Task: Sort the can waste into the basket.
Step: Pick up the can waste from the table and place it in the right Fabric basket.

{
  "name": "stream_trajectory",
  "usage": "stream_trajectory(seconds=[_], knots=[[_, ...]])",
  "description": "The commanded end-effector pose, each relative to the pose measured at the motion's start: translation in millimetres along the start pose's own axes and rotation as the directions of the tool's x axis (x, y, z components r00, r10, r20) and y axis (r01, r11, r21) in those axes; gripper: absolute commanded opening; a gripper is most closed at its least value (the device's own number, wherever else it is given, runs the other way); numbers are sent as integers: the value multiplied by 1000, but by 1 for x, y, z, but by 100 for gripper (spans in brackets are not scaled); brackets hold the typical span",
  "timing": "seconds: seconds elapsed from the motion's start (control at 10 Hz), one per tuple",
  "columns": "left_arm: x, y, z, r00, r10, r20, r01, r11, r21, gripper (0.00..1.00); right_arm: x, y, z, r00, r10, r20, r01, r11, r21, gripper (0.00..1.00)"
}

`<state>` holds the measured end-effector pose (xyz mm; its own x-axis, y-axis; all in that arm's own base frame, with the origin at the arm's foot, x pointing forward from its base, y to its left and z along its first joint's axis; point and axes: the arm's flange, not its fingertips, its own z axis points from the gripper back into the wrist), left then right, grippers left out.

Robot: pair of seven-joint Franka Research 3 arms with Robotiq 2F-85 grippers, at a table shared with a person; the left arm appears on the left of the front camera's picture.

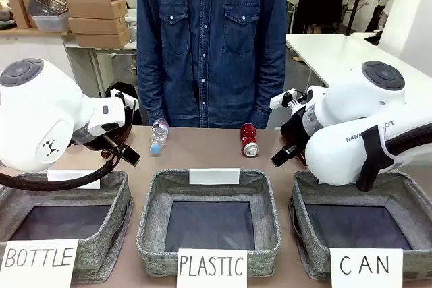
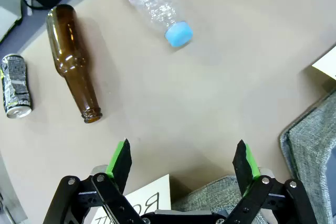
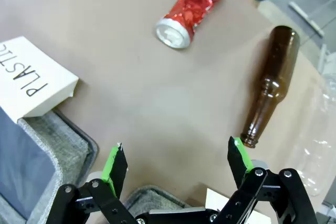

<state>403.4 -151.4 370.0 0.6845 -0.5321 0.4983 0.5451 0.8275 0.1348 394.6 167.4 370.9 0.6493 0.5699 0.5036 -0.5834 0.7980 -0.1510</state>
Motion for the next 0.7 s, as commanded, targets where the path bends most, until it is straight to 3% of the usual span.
stream_trajectory(seconds=[0.0,0.6], knots=[[0,0,0,1000,0,0,0,1000,0,100,0,0,0,1000,0,0,0,1000,0,100],[0,0,0,1000,0,0,0,1000,0,100,0,0,0,1000,0,0,0,1000,0,100]])
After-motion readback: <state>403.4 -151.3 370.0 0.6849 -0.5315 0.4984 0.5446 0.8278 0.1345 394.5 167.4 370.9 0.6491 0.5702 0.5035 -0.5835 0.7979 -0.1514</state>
